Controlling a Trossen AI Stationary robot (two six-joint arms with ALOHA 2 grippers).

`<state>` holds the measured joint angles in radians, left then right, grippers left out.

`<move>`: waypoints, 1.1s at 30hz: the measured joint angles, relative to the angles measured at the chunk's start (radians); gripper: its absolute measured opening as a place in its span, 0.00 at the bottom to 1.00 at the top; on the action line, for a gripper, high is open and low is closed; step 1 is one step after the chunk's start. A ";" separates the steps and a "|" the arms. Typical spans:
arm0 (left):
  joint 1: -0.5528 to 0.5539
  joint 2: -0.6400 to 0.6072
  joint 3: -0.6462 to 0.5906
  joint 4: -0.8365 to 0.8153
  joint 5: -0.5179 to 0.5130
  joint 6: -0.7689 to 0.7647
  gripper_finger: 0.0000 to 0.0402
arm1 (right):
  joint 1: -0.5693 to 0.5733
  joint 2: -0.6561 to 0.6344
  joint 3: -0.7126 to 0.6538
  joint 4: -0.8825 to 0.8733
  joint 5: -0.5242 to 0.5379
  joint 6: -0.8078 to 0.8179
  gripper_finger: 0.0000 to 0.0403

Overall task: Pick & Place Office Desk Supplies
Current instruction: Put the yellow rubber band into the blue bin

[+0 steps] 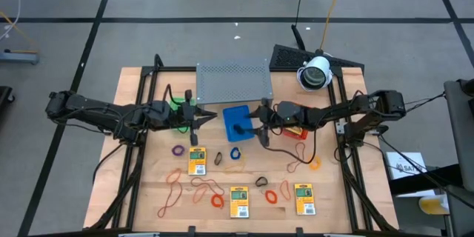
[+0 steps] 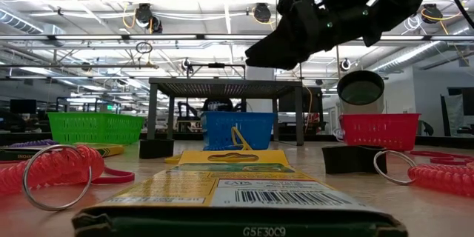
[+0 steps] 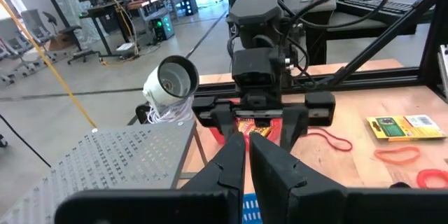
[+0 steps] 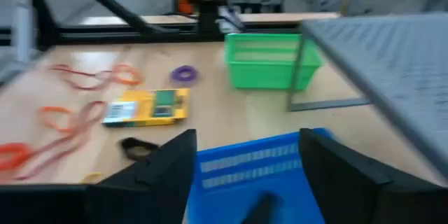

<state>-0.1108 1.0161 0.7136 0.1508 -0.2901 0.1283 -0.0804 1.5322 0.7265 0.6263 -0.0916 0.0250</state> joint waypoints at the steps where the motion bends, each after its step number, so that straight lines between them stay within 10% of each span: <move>1: 0.000 0.000 0.000 -0.001 0.000 -0.001 0.08 | -0.001 0.000 0.000 0.001 -0.017 0.017 0.62; 20: -0.009 0.000 0.000 -0.022 0.158 -0.045 0.08 | 0.280 -0.043 0.001 0.013 -0.198 0.079 0.53; 29: -0.009 0.000 0.000 -0.020 0.193 -0.111 0.08 | 0.432 -0.041 0.001 -0.197 0.360 0.169 0.53; 33: -0.009 0.000 0.000 -0.019 0.192 -0.116 0.08 | 0.424 -0.029 0.000 -0.220 0.405 0.274 0.53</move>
<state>-0.1200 1.0164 0.7136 0.1314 -0.0977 0.0119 0.3440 1.5027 0.7269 0.4058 0.3134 0.2988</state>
